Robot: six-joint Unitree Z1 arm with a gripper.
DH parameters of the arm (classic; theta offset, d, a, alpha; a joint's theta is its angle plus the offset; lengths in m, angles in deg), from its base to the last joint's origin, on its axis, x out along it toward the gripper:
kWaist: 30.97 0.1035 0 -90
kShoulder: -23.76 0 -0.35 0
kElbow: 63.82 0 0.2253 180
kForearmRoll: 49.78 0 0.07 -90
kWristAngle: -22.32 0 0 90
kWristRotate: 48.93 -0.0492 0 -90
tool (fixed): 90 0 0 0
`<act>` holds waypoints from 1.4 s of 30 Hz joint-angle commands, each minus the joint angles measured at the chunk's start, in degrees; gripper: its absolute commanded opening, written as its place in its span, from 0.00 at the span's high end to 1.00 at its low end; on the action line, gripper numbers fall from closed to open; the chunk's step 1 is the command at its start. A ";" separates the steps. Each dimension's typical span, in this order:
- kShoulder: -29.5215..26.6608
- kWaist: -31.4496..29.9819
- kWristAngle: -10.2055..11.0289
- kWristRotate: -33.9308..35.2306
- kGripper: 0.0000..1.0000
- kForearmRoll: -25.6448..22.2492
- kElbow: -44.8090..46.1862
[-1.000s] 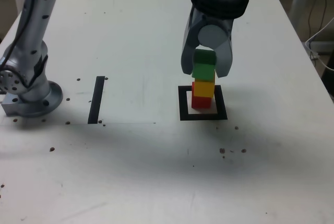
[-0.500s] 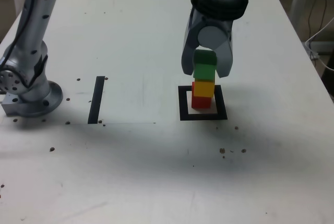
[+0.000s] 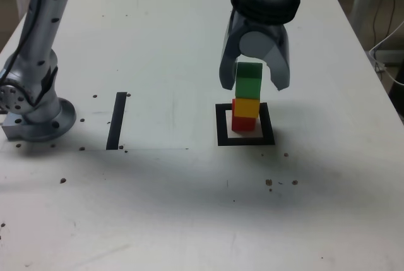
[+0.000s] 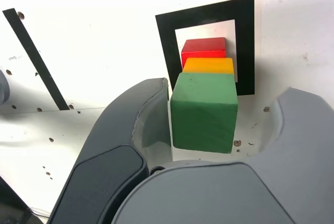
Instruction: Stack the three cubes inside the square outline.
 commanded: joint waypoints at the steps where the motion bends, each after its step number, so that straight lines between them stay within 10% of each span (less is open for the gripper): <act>1: -1.71 0.09 0.53 0.14 0.00 -1.09 0.69; 19: -20.24 1.06 4.61 3.22 0.00 -0.37 22.36; 42: -34.83 1.06 0.81 7.19 0.00 21.13 62.93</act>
